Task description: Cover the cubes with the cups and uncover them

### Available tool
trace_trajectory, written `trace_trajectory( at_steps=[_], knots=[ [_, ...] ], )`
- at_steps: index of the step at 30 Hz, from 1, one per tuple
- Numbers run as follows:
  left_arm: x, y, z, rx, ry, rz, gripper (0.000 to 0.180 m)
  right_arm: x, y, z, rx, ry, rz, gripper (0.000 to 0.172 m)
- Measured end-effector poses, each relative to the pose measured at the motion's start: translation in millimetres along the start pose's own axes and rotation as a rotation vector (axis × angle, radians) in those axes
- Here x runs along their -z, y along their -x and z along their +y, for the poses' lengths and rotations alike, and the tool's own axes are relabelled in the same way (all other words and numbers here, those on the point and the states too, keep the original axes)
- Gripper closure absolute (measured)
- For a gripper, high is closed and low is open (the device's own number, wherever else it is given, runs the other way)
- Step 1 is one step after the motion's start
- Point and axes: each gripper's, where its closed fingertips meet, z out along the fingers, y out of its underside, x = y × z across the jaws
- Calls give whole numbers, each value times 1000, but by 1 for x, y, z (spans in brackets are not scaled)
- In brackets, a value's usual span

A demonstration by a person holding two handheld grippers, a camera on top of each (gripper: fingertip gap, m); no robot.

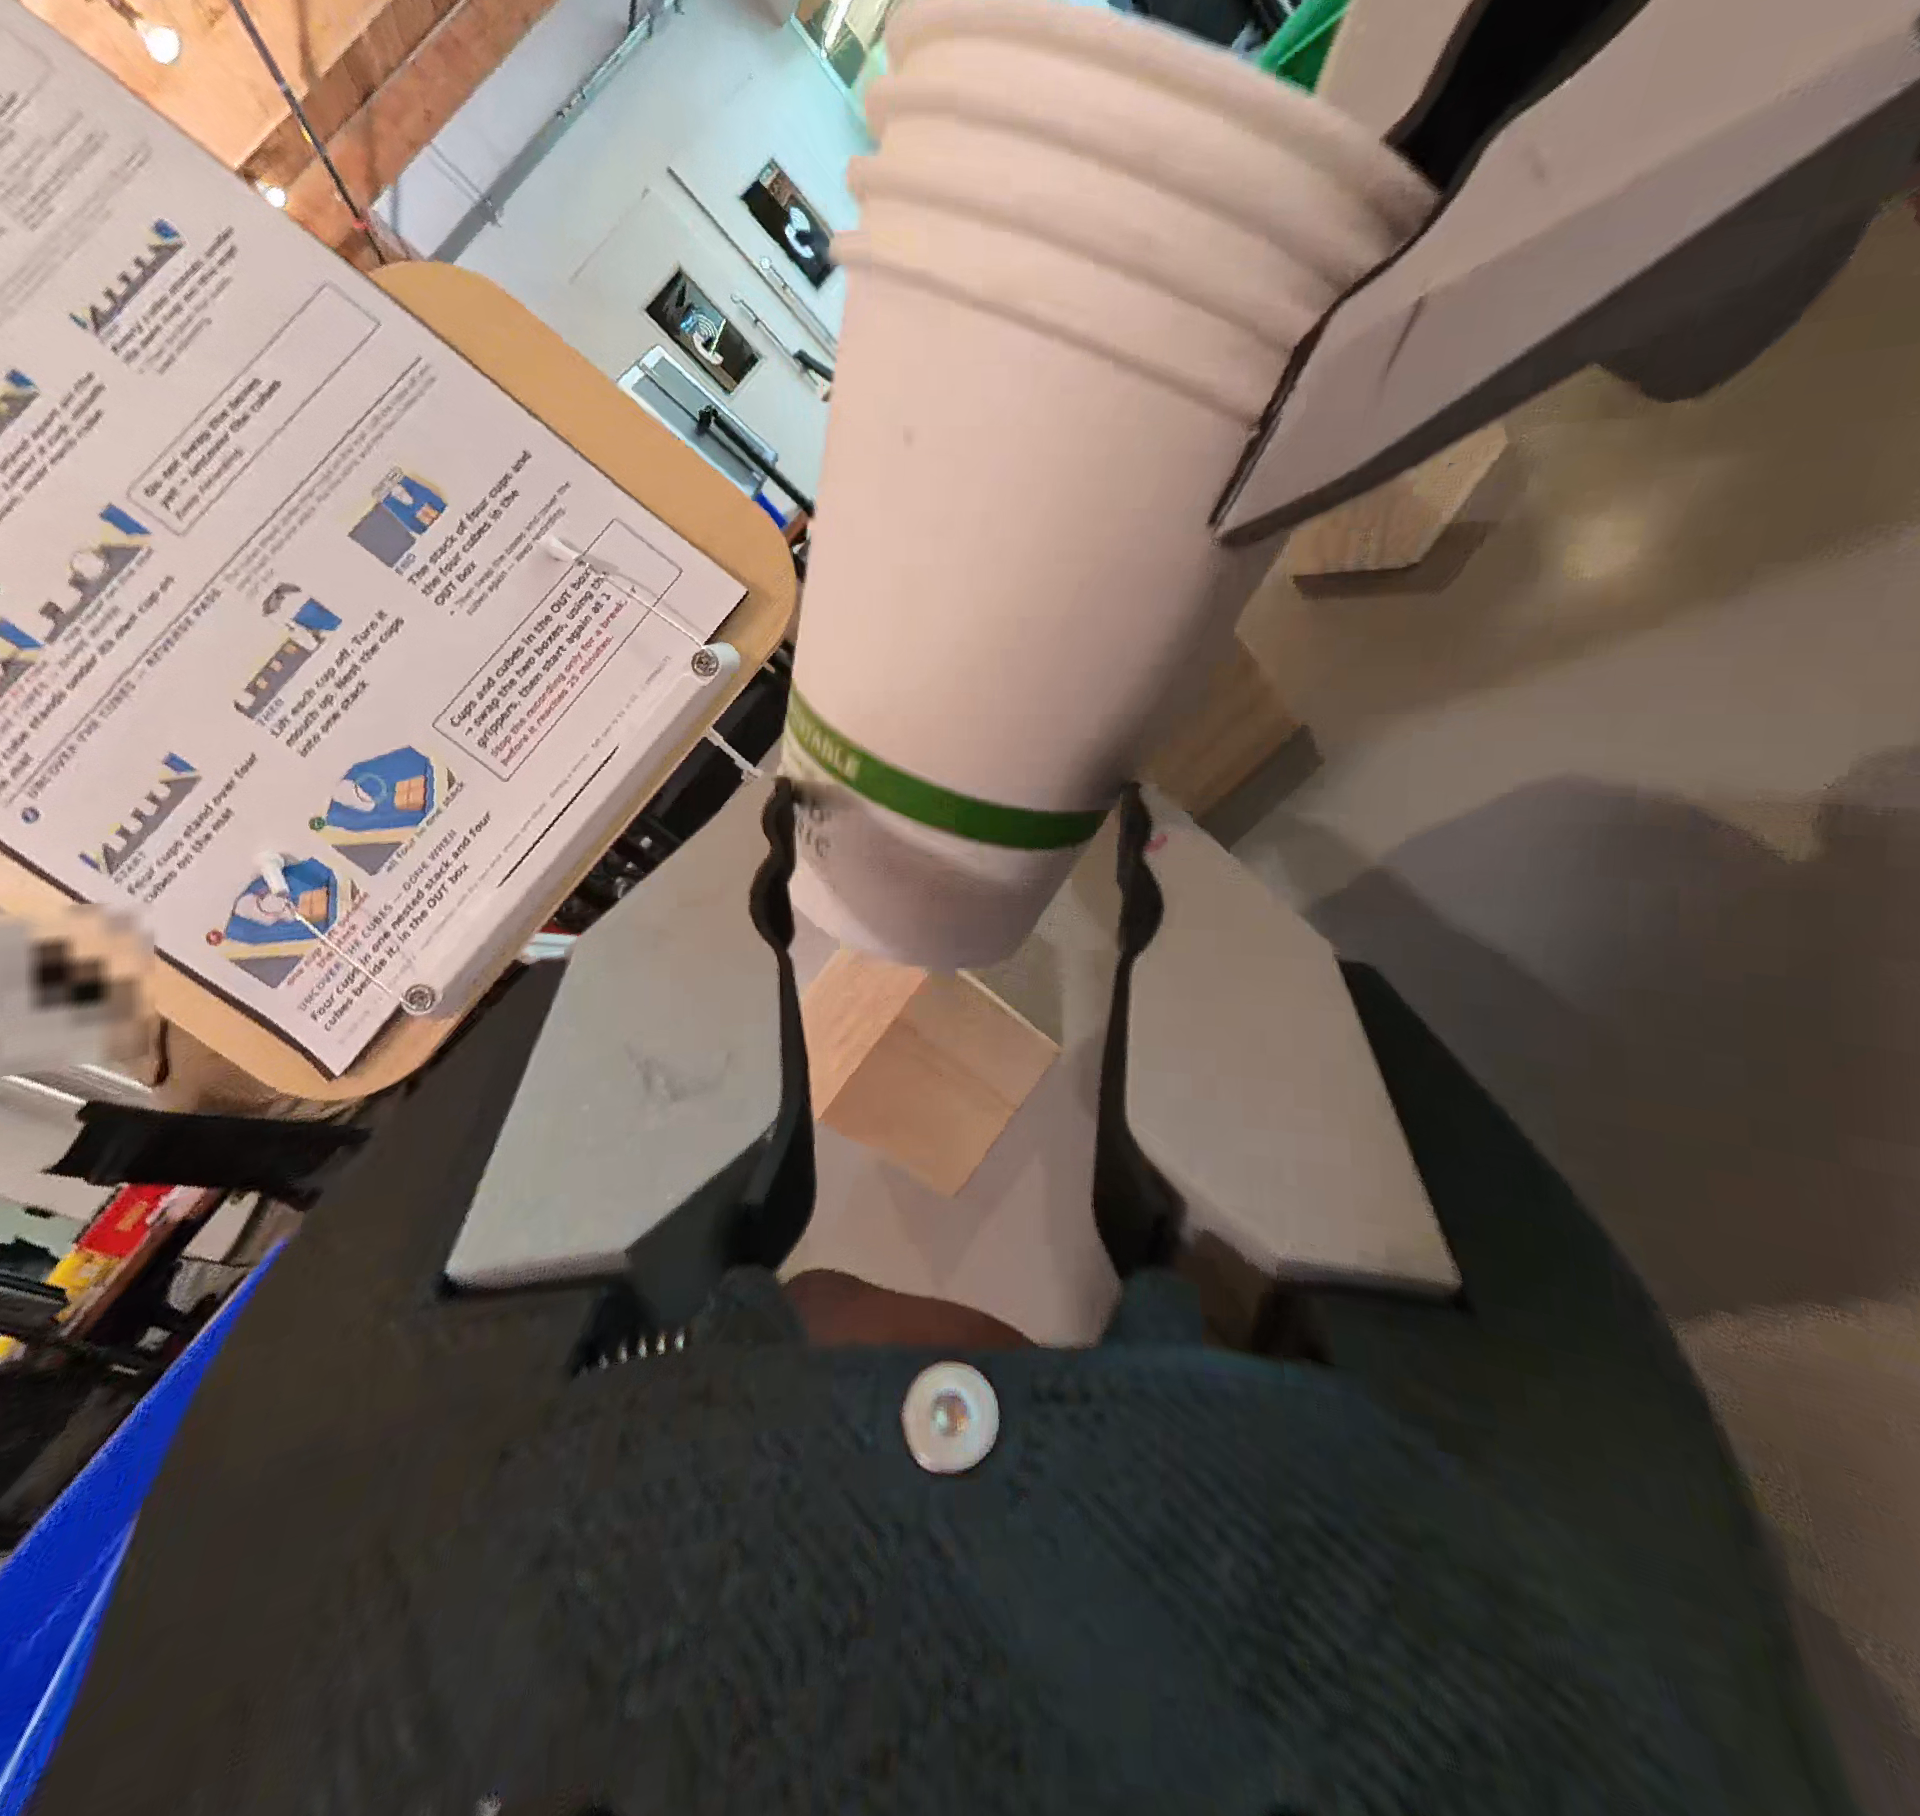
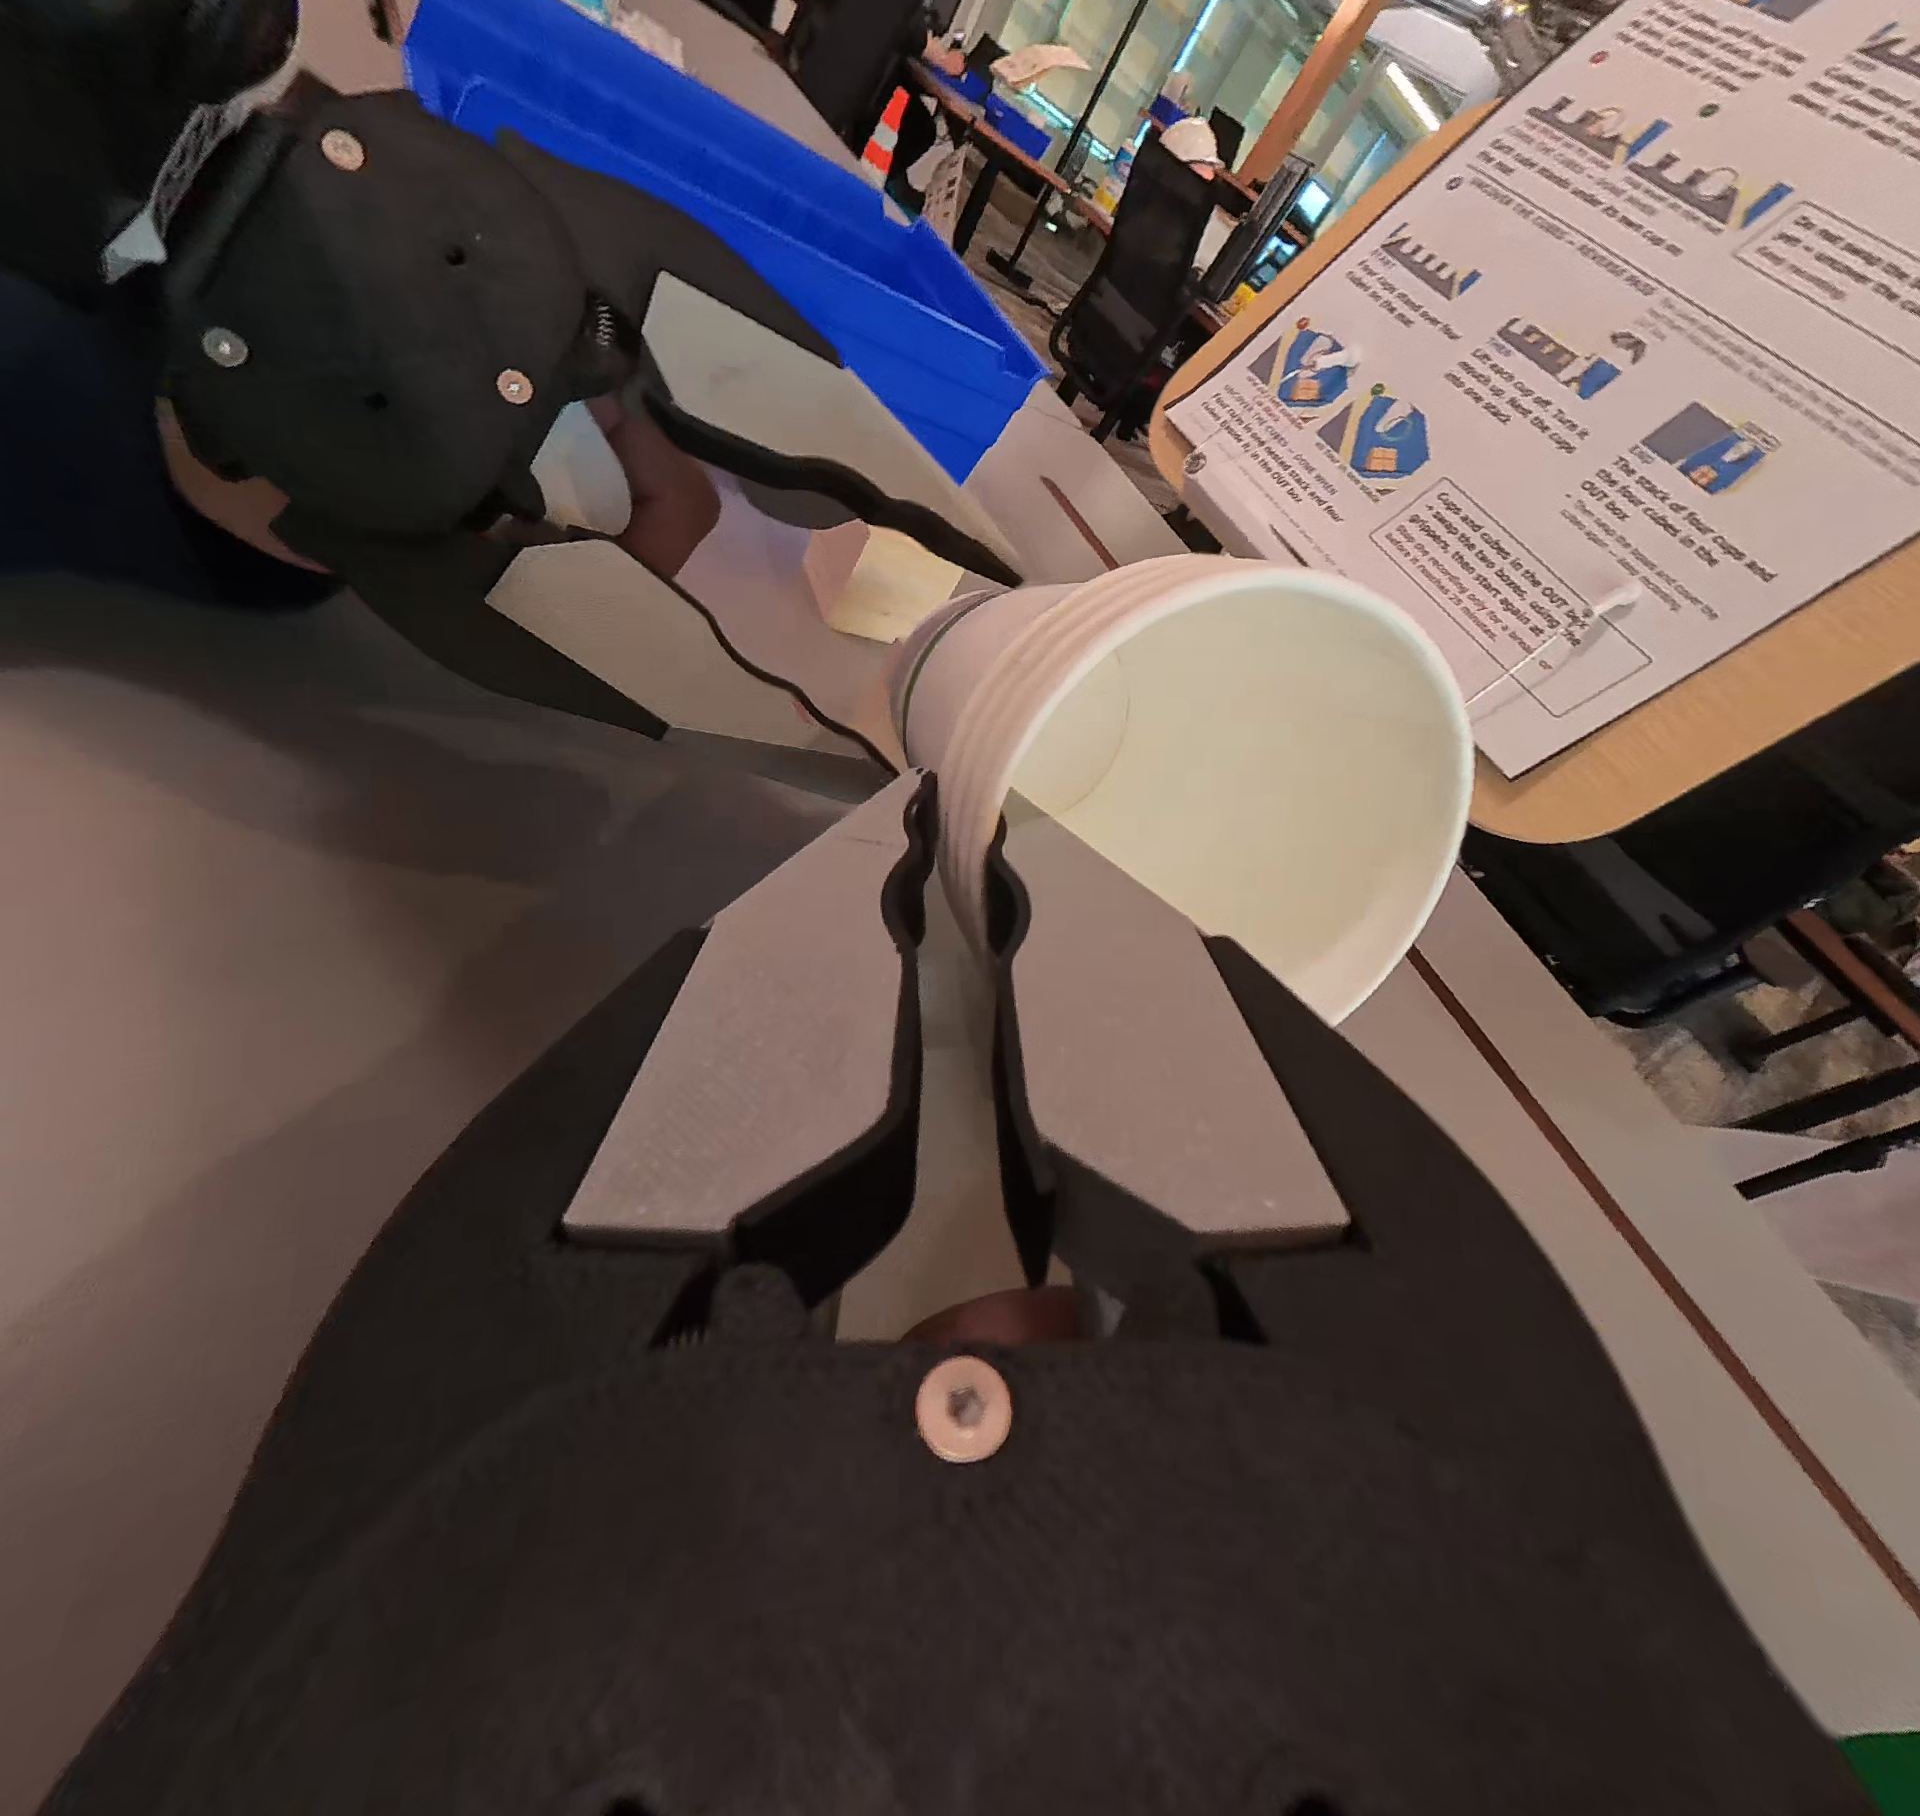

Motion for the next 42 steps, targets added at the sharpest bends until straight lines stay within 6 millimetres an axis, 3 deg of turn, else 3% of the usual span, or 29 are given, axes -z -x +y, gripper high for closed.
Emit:
trace_trajectory(
  at_steps=[10, 15, 18, 21, 26, 29, 33, 37, 42],
  knots=[
    [-3, 11, 14, 128, 66, -13, 126, 11, -25, -10, -160, -89, 60, 169],
    [-4, 12, 21, 162, 97, -11, 126, 29, -54, -20, -221, -169, 177, 169],
    [-6, 9, 28, 170, 123, 2, 127, 57, -80, -29, -257, -250, 315, 170],
    [-8, 3, 29, 148, 129, 31, 129, 101, -113, -44, -313, -323, 455, 170],
    [-9, -3, 31, 91, 147, 36, 129, 182, -178, -42, -270, -197, 679, 171],
    [-9, -6, 29, 106, 131, 54, 132, 224, -212, -14, -208, 25, 783, 172],
    [-11, -11, 32, 105, 148, 73, 133, 243, -245, 58, -269, 345, 757, 171],
    [-11, -11, 33, 82, 149, 71, 133, 230, -252, 134, -274, 692, 638, 170],
    [-12, -6, 35, 105, 156, 58, 133, 204, -255, 189, -328, 922, 487, 170]
  ],
)
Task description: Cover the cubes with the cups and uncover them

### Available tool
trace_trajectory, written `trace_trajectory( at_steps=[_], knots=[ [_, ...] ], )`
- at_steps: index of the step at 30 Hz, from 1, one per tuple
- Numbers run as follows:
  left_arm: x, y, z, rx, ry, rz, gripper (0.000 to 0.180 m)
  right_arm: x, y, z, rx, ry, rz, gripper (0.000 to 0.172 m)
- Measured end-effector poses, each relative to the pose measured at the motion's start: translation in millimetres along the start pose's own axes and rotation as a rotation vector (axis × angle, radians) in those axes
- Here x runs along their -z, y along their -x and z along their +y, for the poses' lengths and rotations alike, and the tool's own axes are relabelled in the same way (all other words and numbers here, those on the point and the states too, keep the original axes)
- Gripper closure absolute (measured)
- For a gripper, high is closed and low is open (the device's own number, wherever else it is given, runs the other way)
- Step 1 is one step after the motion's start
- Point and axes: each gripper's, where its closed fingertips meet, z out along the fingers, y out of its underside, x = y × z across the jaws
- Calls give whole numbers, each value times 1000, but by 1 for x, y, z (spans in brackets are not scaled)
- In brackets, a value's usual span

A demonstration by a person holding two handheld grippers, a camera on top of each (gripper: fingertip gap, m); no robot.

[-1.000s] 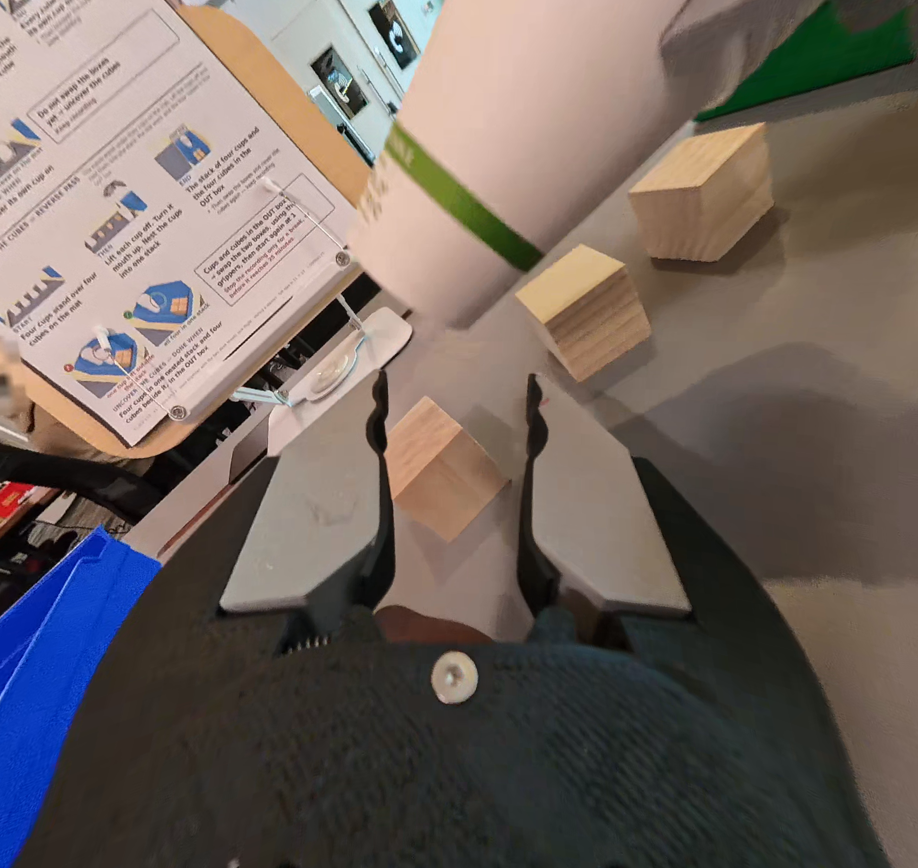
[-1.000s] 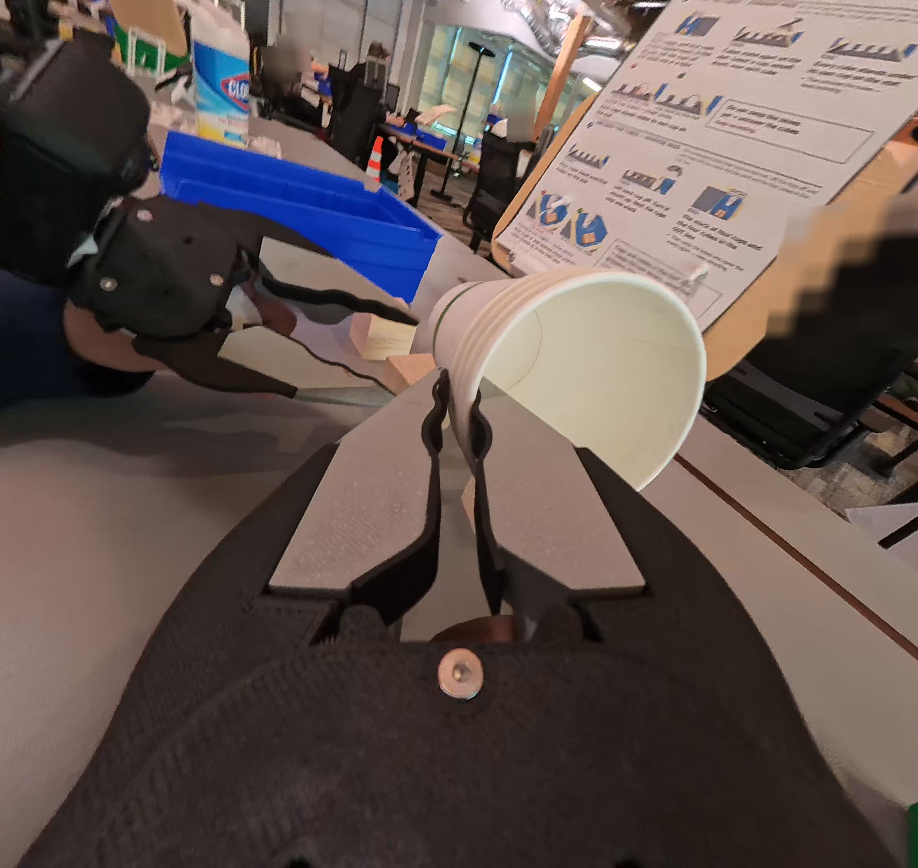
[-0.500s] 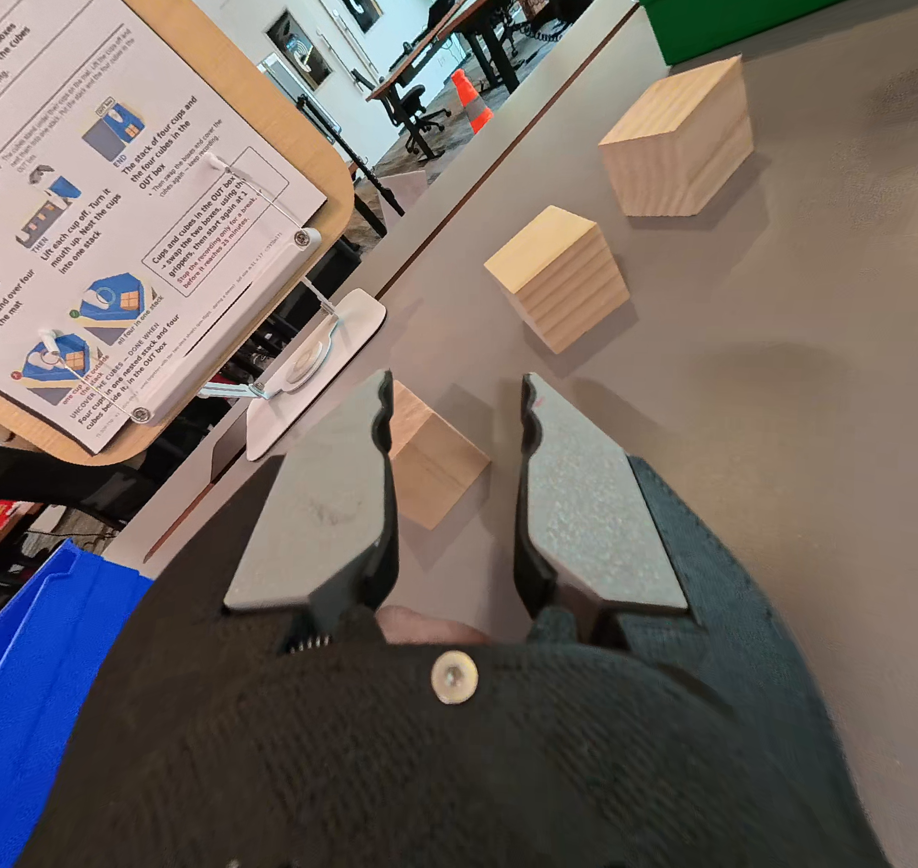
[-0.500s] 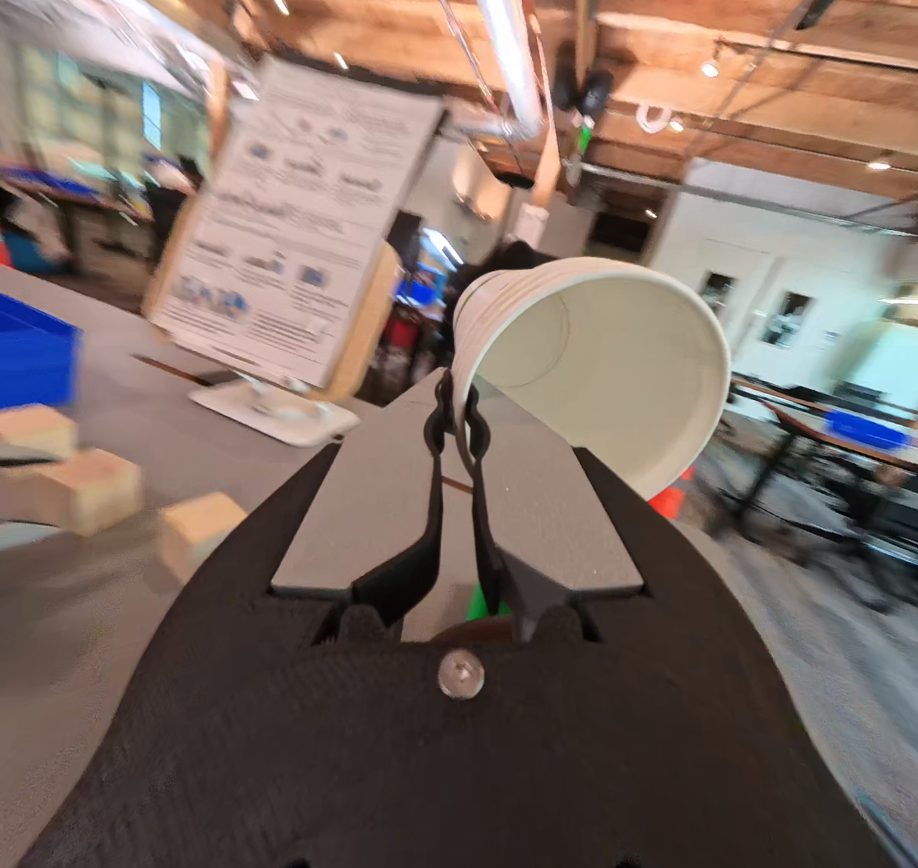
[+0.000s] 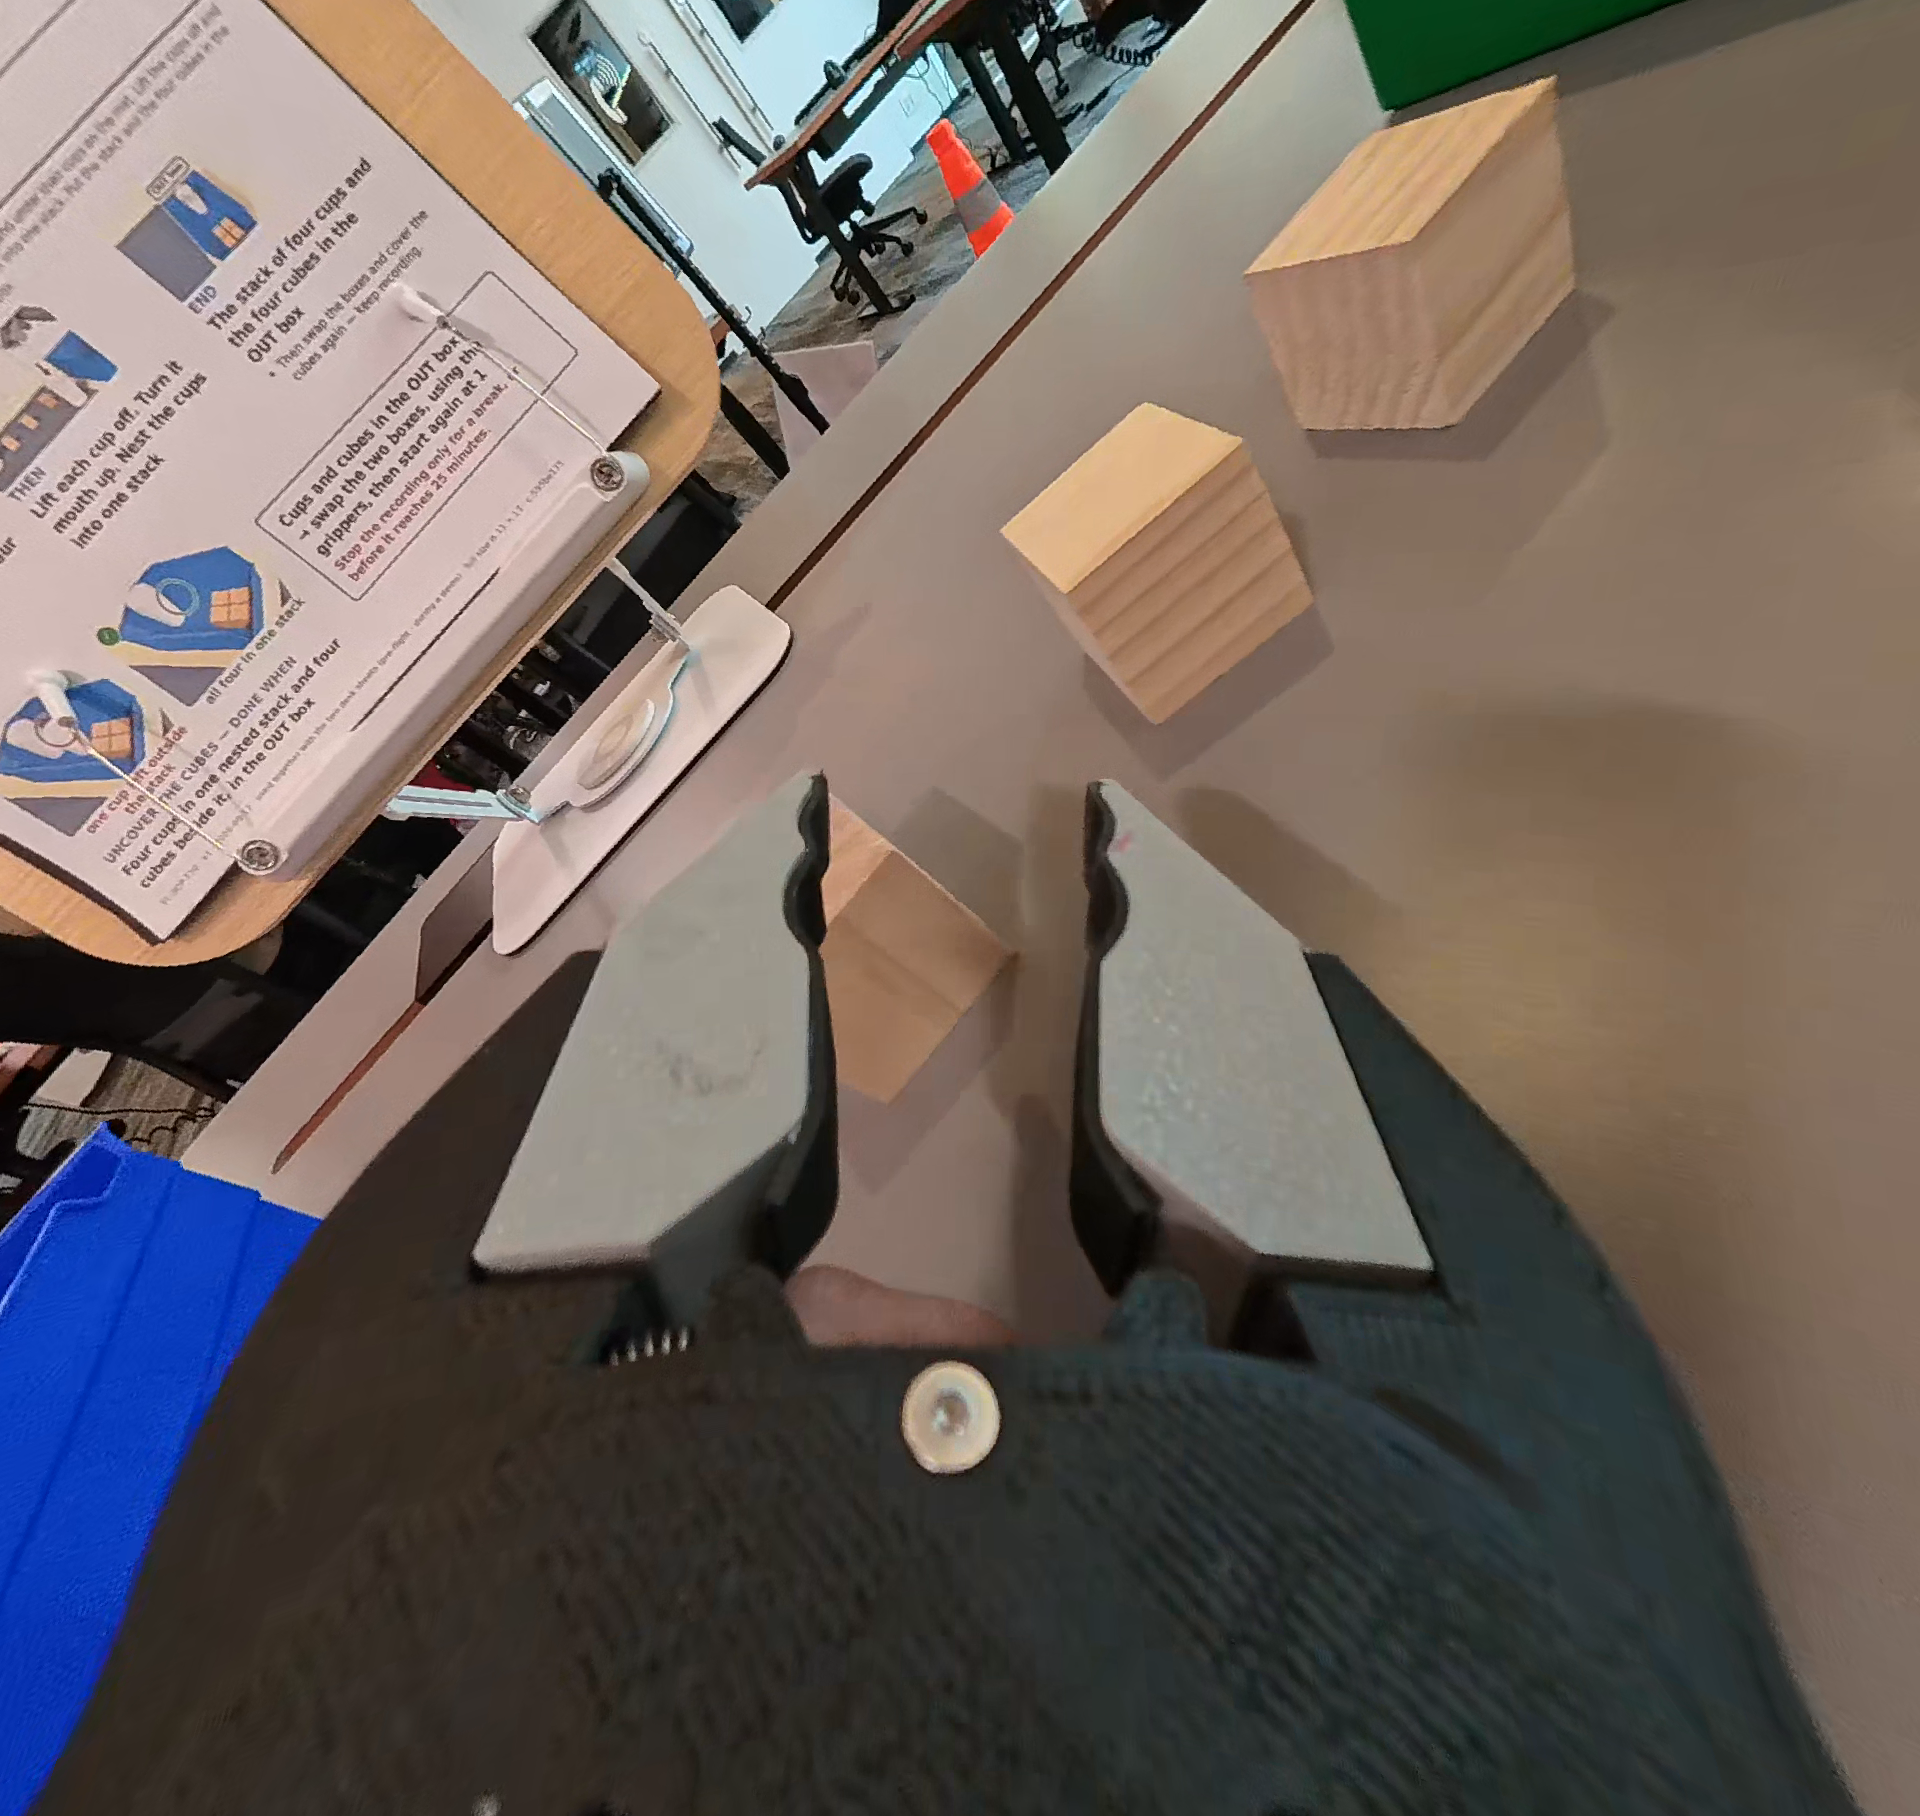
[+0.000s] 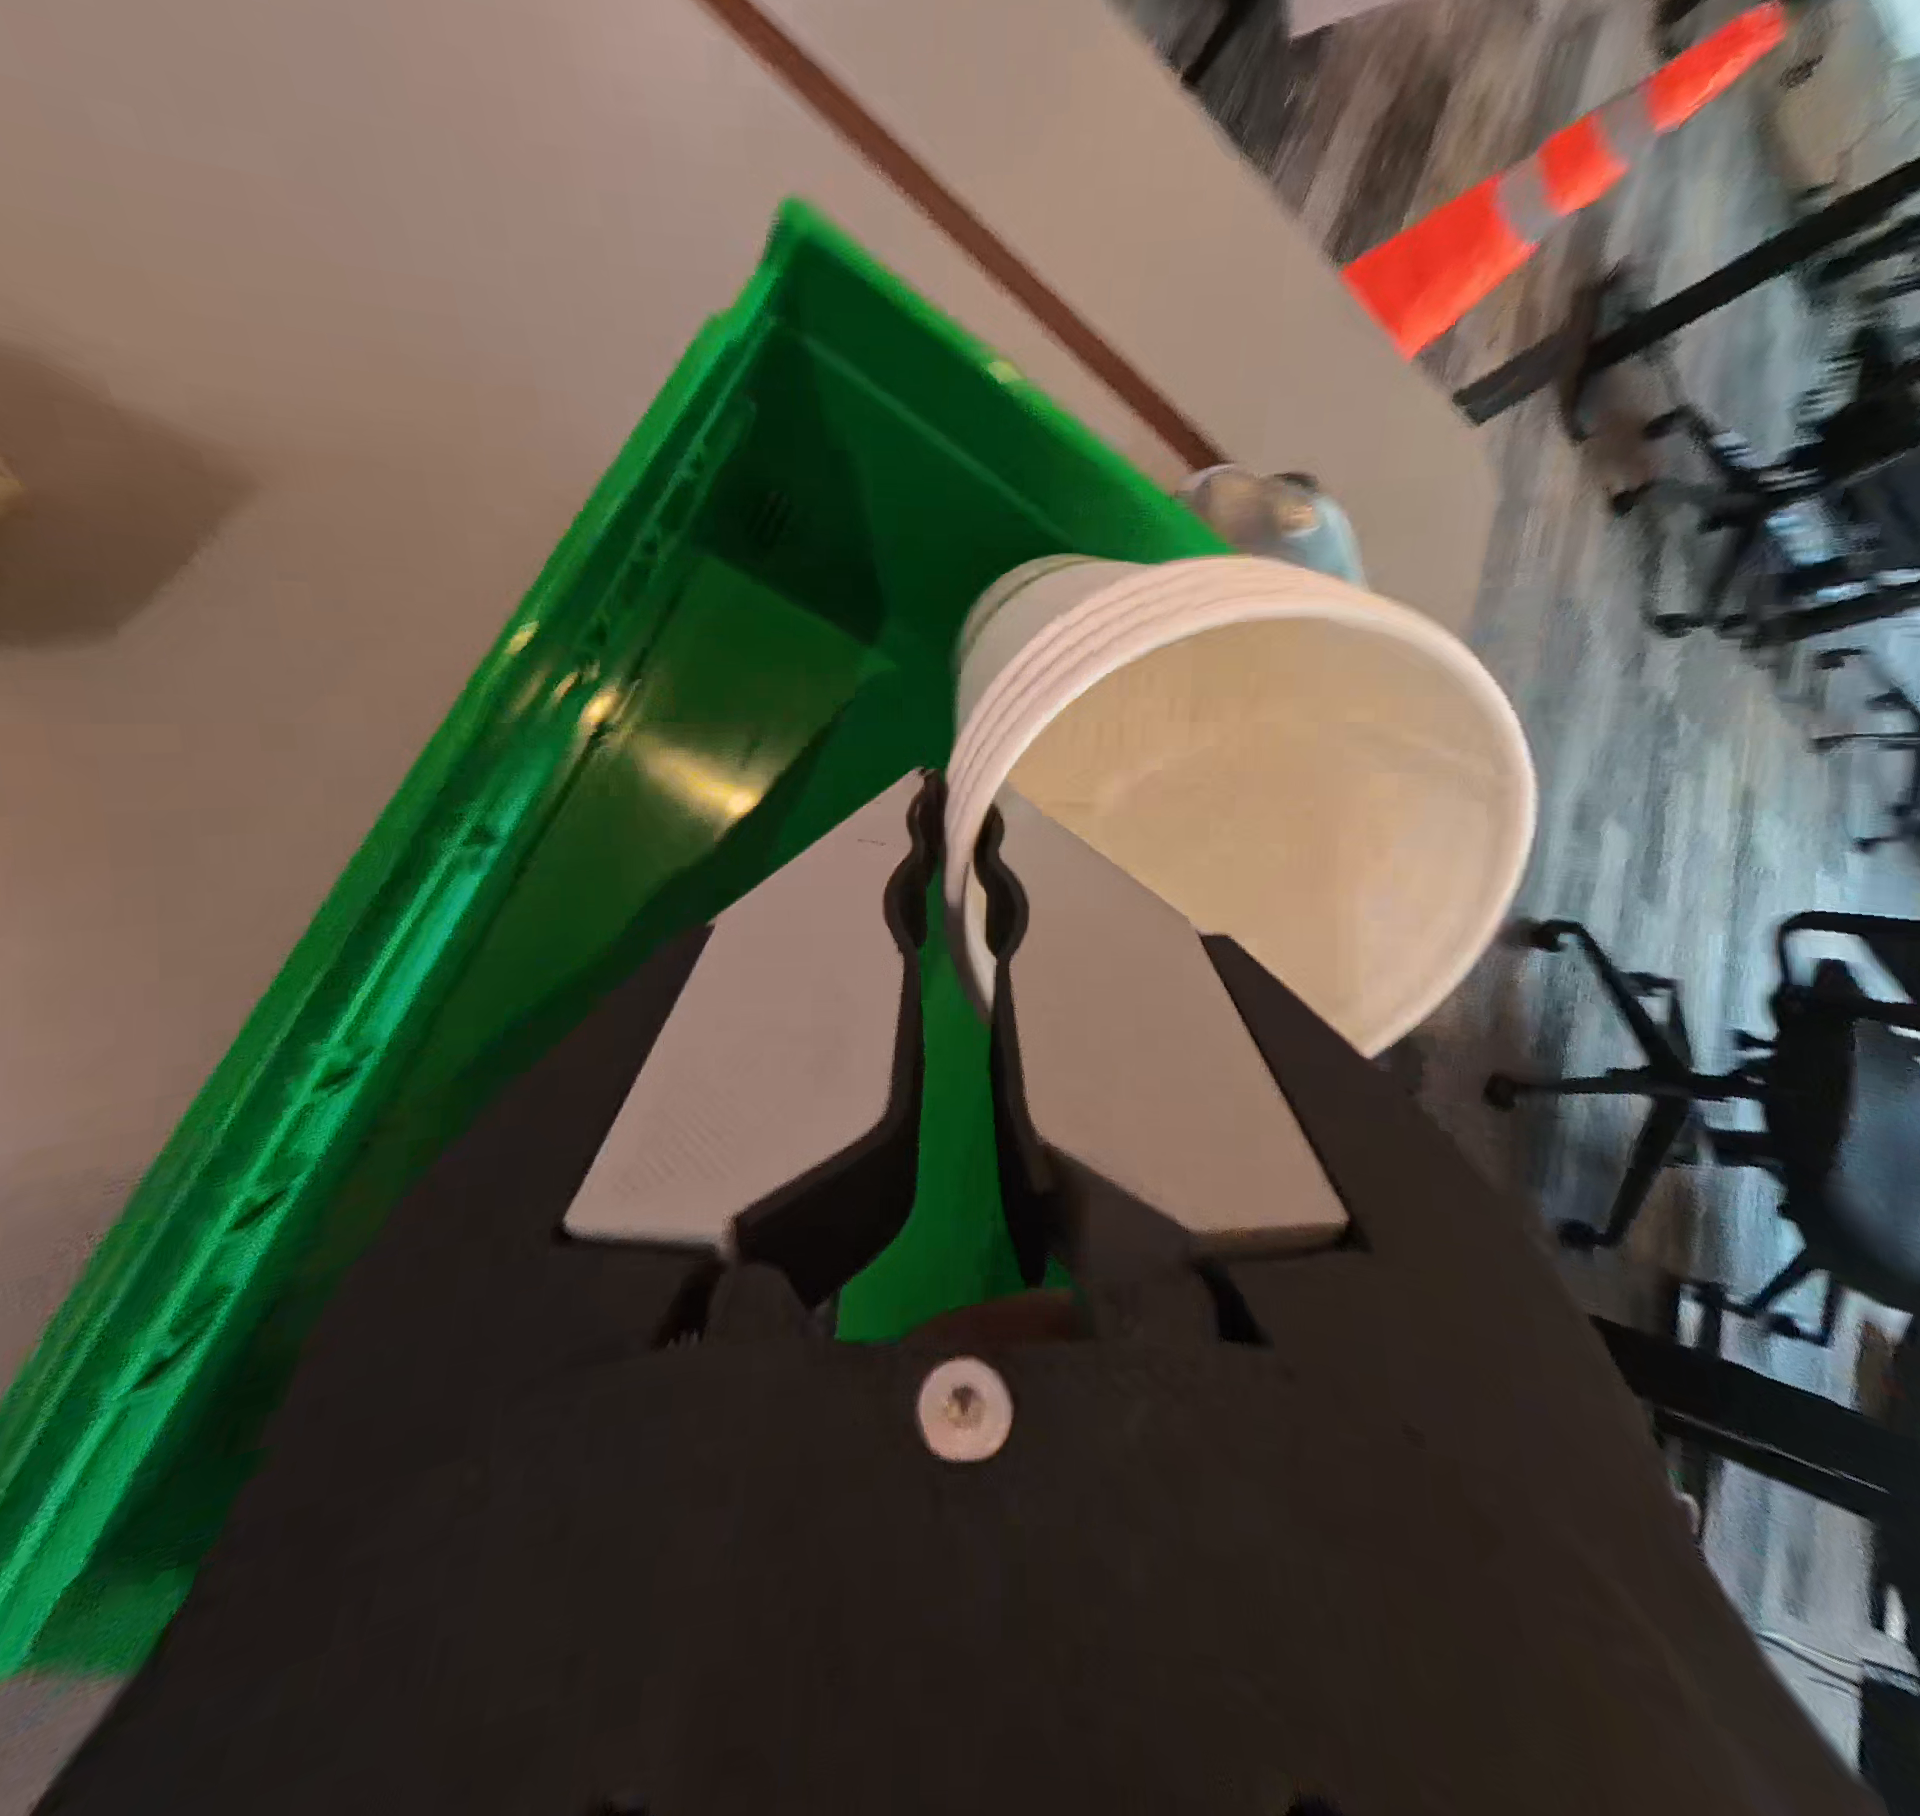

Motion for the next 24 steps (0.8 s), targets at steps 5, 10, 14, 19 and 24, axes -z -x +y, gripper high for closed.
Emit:
trace_trajectory(
  at_steps=[5, 10, 14, 19, 24],
  knots=[
    [0, 3, 1, 17, 1, -3, 133, -8, -1, -1, 85, 110, 12, 159],
    [0, 0, 1, 0, 3, 4, 134, -8, 9, 10, 210, 232, -39, 165],
    [0, 1, 1, 2, 4, 3, 134, -11, -3, 7, 269, 278, 23, 158],
    [1, 7, 1, 32, -6, -16, 142, -14, -11, -6, 245, 231, 67, 148],
    [0, 7, 3, 38, 3, -15, 133, 2, -20, -16, 213, 162, 136, 143]
  ],
)
